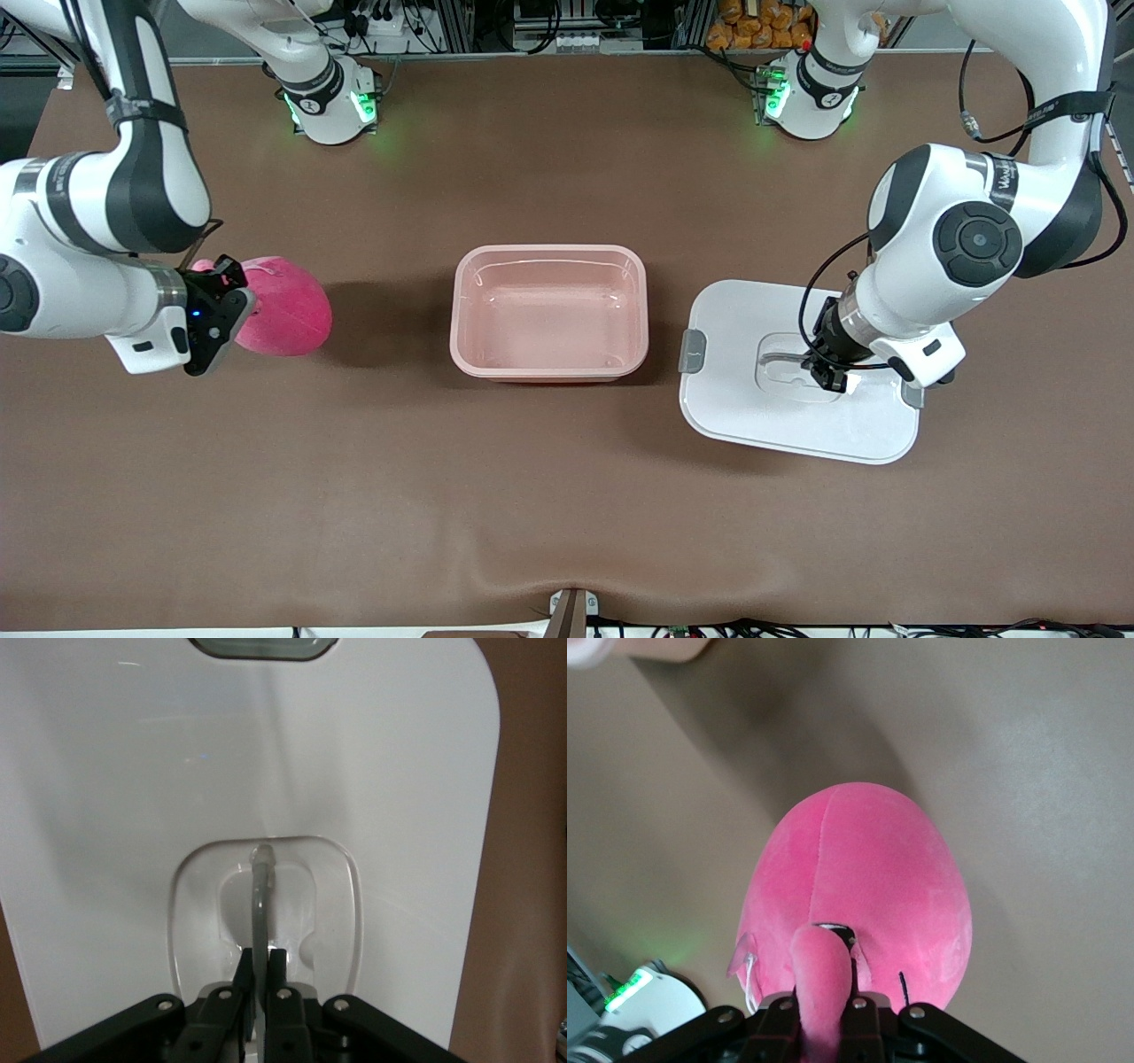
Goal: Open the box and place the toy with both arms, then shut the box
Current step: 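Lift the pink toy with the right gripper and carry it over the box, then lower the pink toy into the box and open the right gripper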
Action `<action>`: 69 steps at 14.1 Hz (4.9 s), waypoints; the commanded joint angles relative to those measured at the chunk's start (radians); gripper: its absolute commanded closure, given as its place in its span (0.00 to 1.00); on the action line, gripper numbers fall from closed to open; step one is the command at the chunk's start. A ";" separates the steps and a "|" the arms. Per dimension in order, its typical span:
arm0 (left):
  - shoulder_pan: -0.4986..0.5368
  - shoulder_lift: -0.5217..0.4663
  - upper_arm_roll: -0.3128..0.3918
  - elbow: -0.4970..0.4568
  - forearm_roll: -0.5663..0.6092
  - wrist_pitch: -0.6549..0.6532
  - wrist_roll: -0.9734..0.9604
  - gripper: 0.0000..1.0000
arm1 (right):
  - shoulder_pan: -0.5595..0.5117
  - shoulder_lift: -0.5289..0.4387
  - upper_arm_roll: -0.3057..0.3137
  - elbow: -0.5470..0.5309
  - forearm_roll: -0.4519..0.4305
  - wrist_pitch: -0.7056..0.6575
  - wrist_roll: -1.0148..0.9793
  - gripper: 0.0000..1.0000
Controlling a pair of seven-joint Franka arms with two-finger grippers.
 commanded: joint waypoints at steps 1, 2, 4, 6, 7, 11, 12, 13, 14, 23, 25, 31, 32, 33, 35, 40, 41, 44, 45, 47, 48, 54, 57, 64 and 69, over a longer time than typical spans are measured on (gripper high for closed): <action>-0.017 -0.006 0.000 -0.002 0.007 0.022 -0.036 1.00 | 0.050 -0.015 0.002 0.025 0.010 -0.035 0.145 1.00; -0.019 -0.002 0.000 0.000 0.007 0.022 -0.039 1.00 | 0.066 -0.015 0.008 0.031 0.010 -0.039 0.197 1.00; -0.024 0.000 0.000 0.001 0.005 0.022 -0.042 1.00 | 0.086 -0.015 0.028 0.039 0.011 -0.039 0.294 1.00; -0.053 0.000 0.000 0.007 0.008 0.022 -0.076 1.00 | 0.087 -0.015 0.071 0.051 0.020 -0.044 0.439 1.00; -0.053 0.000 0.001 0.007 0.010 0.024 -0.081 1.00 | 0.089 -0.015 0.098 0.060 0.028 -0.053 0.528 1.00; -0.051 0.001 0.001 0.007 0.011 0.024 -0.081 1.00 | 0.099 -0.009 0.183 0.083 0.033 -0.046 0.768 1.00; -0.051 0.001 0.001 0.007 0.010 0.024 -0.081 1.00 | 0.106 -0.009 0.192 0.089 0.040 -0.044 0.817 1.00; -0.051 0.001 0.001 0.007 0.011 0.024 -0.081 1.00 | 0.118 -0.007 0.195 0.102 0.060 -0.046 0.880 1.00; -0.053 0.003 0.001 0.007 0.011 0.025 -0.081 1.00 | 0.130 -0.007 0.195 0.103 0.073 -0.044 0.950 1.00; -0.050 0.000 0.001 0.021 0.008 0.031 -0.079 1.00 | 0.257 0.059 0.195 0.235 0.142 -0.039 1.424 1.00; -0.050 0.000 0.001 0.021 0.008 0.031 -0.081 1.00 | 0.279 0.103 0.197 0.287 0.143 -0.015 1.483 1.00; -0.041 0.001 0.001 0.020 0.008 0.030 -0.079 1.00 | 0.296 0.192 0.195 0.360 0.143 0.071 1.520 1.00; -0.041 0.000 0.001 0.020 0.008 0.030 -0.084 1.00 | 0.297 0.206 0.195 0.360 0.142 0.079 1.527 1.00; -0.039 0.001 0.001 0.020 0.007 0.030 -0.087 1.00 | 0.305 0.221 0.195 0.360 0.142 0.085 1.534 1.00; -0.041 0.003 0.001 0.020 0.007 0.030 -0.105 1.00 | 0.325 0.252 0.195 0.360 0.140 0.108 1.537 1.00; -0.041 0.004 0.001 0.018 0.008 0.030 -0.113 1.00 | 0.342 0.289 0.194 0.355 0.130 0.137 1.558 1.00; -0.041 0.004 0.001 0.017 0.008 0.030 -0.113 1.00 | 0.342 0.298 0.194 0.353 0.126 0.135 1.558 1.00; -0.041 0.004 0.001 0.015 0.010 0.030 -0.113 1.00 | 0.346 0.330 0.194 0.352 0.093 0.137 1.560 1.00; -0.042 0.004 0.001 0.015 0.010 0.030 -0.113 1.00 | 0.353 0.341 0.194 0.352 0.088 0.139 1.563 1.00; -0.044 0.004 0.001 0.015 0.010 0.030 -0.111 1.00 | 0.374 0.356 0.194 0.350 0.064 0.172 1.563 1.00; -0.045 0.006 0.003 0.013 0.010 0.030 -0.111 1.00 | 0.376 0.366 0.194 0.349 0.057 0.186 1.563 1.00; -0.048 0.006 0.003 0.013 0.010 0.030 -0.108 1.00 | 0.408 0.416 0.194 0.340 0.016 0.329 1.681 1.00; -0.048 0.006 0.001 0.013 0.010 0.030 -0.108 1.00 | 0.416 0.430 0.194 0.340 0.024 0.379 1.736 1.00; -0.047 0.006 0.001 0.016 0.010 0.030 -0.108 1.00 | 0.483 0.473 0.194 0.338 0.030 0.559 1.891 1.00; -0.048 0.006 0.001 0.018 0.010 0.030 -0.108 1.00 | 0.529 0.511 0.194 0.338 0.019 0.671 1.972 1.00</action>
